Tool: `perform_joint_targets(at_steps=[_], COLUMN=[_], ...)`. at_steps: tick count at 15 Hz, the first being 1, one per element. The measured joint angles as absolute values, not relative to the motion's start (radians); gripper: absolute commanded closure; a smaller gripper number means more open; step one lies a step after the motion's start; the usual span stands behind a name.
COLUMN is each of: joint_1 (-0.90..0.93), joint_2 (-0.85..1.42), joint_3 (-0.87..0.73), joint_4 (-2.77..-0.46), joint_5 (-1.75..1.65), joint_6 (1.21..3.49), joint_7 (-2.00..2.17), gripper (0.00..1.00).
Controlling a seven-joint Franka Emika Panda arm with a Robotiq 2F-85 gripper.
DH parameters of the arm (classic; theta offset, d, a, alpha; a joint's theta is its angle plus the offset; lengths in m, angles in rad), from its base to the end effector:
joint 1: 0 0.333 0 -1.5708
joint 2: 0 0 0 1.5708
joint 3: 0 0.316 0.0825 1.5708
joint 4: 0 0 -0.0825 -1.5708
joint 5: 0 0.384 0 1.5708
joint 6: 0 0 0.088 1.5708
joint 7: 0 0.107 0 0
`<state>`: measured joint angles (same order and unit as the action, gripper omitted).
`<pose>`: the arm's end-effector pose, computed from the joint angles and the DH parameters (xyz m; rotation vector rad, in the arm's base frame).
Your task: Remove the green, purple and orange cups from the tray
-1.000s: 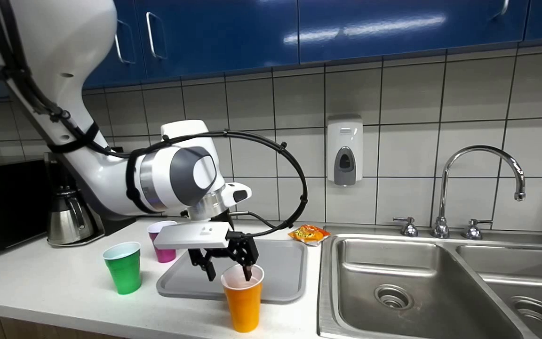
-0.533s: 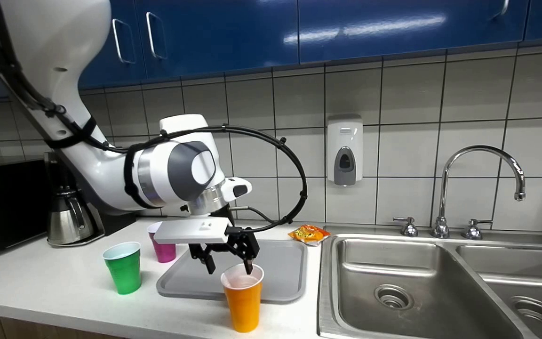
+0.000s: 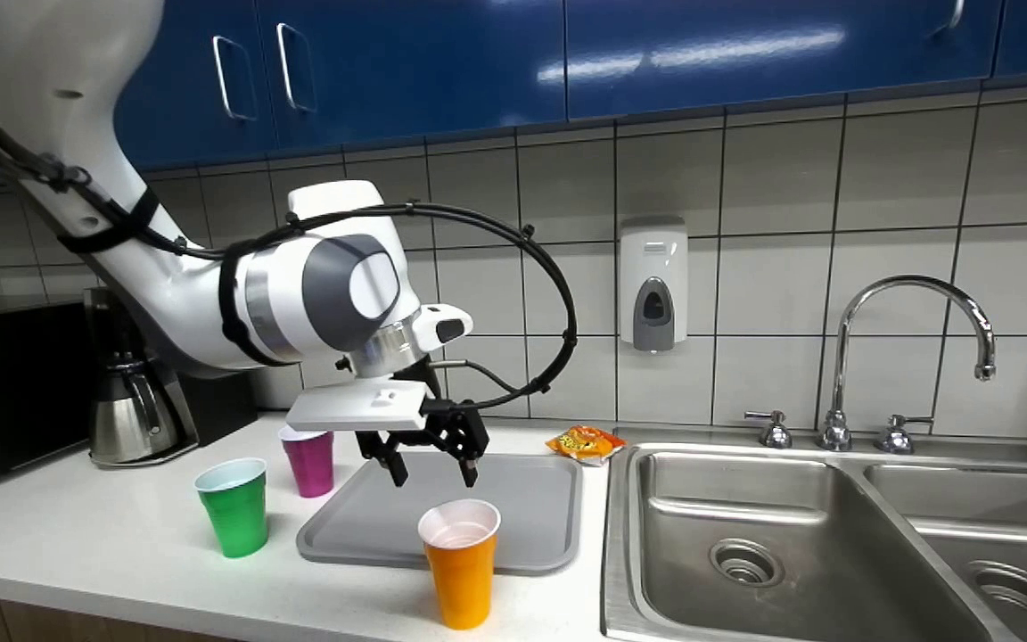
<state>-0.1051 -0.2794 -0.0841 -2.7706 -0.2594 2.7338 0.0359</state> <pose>0.3954 -0.0641 0.3202 2.9955 0.0017 0.3519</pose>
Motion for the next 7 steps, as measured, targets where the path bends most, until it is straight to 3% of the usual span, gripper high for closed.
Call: perform_joint_targets(at_steps=[7], joint_1=[-0.102], joint_2=[-0.322], joint_3=[-0.064], joint_4=[-2.761], joint_5=[-0.255], joint_6=[2.716], joint_7=[0.036], gripper=[0.0])
